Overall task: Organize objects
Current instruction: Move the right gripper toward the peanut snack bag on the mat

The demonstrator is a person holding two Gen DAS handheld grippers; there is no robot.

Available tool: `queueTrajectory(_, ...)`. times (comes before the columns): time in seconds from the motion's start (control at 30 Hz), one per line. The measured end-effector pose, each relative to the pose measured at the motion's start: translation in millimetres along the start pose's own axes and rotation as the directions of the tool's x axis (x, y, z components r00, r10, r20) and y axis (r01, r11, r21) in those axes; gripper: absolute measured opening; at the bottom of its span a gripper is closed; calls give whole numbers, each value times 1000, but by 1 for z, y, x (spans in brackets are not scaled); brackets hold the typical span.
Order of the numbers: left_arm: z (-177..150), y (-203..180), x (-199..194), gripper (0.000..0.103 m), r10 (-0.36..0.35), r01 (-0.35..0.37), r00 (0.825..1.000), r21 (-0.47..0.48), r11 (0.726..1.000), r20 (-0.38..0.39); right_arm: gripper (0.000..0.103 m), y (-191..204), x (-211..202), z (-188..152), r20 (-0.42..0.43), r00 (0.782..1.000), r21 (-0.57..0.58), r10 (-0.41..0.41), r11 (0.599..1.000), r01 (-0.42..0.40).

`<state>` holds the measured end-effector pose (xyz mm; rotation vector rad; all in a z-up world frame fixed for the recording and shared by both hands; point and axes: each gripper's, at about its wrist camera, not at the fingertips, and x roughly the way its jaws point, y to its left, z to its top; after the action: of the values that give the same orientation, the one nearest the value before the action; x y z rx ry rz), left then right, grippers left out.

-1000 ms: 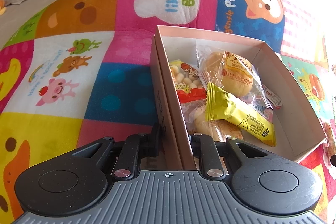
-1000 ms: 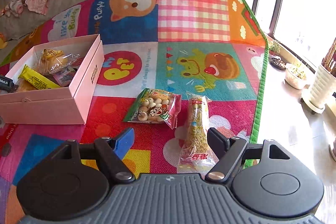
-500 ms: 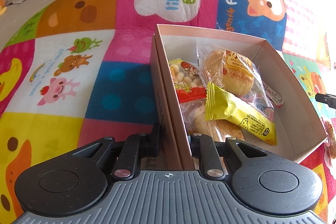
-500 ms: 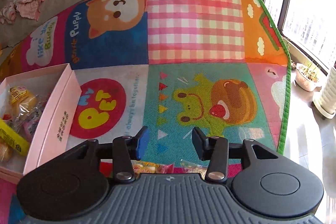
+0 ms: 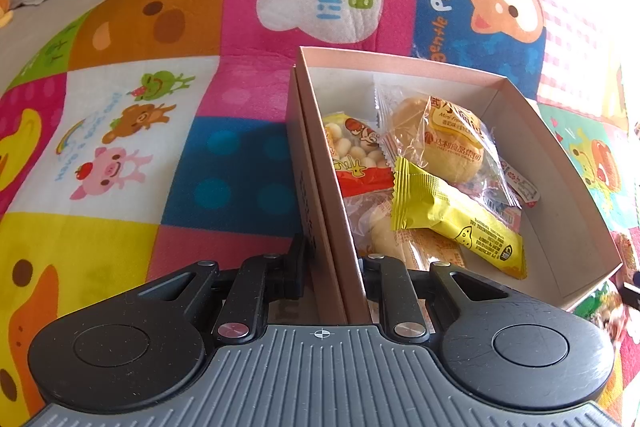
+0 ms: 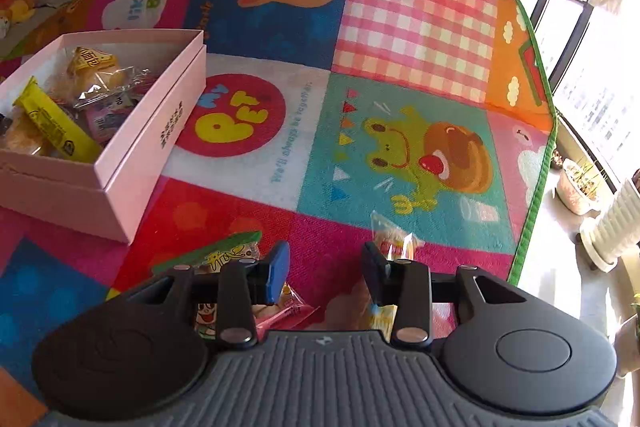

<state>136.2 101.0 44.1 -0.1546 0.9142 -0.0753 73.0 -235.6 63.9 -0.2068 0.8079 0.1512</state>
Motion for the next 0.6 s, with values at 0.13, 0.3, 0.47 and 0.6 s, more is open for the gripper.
queueTrajectory(0.13,0,0,0,20,-2,2,1000,-1,1000,0,47,-1,-30,-27,10,996,88,84,993,-84)
queueTrajectory(0.3,0,0,0,20,-2,2,1000,-2,1000,1,73,2,-50,-40,53,992,172,114,978,-121)
queueTrajectory(0.47,0,0,0,20,-5,5,1000,-4,1000,0,88,29,-36,-34,57,984,155,166,973,-173)
queueTrajectory(0.6,1,1,0,20,-7,7,1000,-6,1000,1,88,43,-17,-25,47,983,143,179,972,-184)
